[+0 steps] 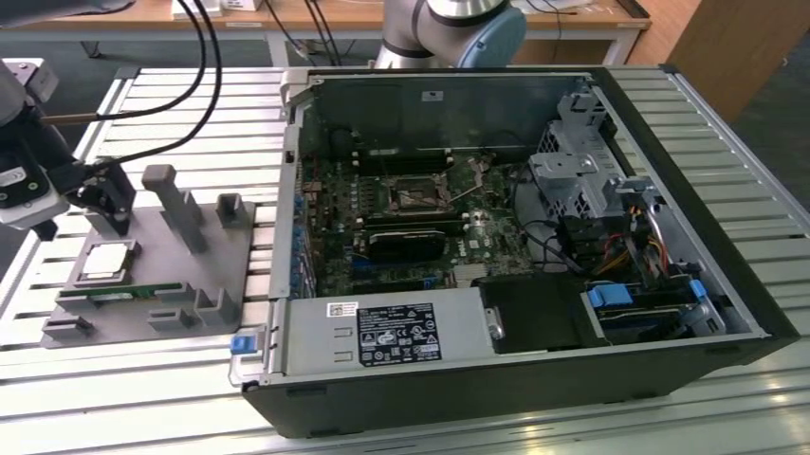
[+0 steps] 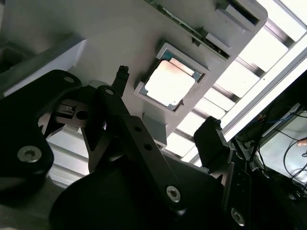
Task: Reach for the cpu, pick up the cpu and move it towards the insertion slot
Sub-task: 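Pick up the cpu and move it towards the insertion slot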
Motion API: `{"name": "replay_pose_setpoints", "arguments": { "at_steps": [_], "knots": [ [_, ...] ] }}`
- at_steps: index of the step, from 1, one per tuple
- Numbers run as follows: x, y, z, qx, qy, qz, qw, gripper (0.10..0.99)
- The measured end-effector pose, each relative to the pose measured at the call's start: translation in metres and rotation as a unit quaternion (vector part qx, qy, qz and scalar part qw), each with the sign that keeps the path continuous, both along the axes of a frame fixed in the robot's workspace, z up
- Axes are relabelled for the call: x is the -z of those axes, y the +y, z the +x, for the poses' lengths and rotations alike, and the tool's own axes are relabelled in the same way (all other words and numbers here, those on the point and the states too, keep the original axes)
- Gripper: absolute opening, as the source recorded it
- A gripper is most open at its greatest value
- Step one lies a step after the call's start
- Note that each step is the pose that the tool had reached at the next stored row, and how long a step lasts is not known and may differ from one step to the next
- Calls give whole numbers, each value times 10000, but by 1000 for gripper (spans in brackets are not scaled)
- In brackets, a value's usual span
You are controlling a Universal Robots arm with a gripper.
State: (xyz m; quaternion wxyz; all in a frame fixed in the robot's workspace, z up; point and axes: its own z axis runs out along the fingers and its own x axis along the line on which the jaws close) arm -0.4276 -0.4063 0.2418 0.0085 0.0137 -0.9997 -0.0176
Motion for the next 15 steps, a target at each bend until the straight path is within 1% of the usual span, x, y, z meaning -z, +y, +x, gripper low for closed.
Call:
{"name": "replay_pose_setpoints", "arguments": {
  "at_steps": [5, 15],
  "knots": [
    [77, -5, -33, -1, -2, 1, 10000, 824],
    [256, -8, -66, -1, -1, 1, 10000, 824]
  ]
}}
